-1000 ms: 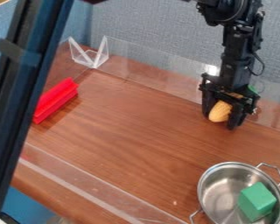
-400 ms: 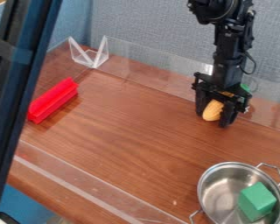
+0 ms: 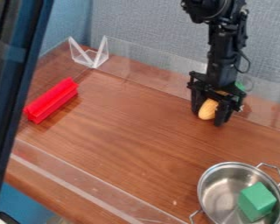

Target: Push the yellow object to the left side of the table

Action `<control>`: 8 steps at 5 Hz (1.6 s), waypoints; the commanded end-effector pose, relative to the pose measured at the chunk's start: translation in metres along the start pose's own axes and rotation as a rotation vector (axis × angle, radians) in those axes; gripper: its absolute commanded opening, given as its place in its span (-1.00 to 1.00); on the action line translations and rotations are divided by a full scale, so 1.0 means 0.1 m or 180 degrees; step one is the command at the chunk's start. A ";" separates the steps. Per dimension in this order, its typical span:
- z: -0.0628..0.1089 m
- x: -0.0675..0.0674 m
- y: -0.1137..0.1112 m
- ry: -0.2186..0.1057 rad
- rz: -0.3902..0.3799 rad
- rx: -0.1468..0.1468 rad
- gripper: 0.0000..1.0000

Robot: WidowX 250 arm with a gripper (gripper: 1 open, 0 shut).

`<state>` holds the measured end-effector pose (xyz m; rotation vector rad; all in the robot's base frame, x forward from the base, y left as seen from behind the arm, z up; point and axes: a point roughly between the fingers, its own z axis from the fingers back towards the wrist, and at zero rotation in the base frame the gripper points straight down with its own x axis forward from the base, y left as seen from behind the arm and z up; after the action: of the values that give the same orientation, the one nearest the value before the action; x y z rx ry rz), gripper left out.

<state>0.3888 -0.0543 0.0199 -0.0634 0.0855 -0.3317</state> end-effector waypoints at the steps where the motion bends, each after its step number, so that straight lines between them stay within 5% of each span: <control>1: 0.25 0.01 0.07 -0.0222 0.0008 0.0032 -1.00; 8: 0.27 -0.14 0.09 -0.0288 -0.0157 -0.0052 -1.00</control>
<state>0.3736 -0.0449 0.0205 -0.1040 0.0699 -0.3818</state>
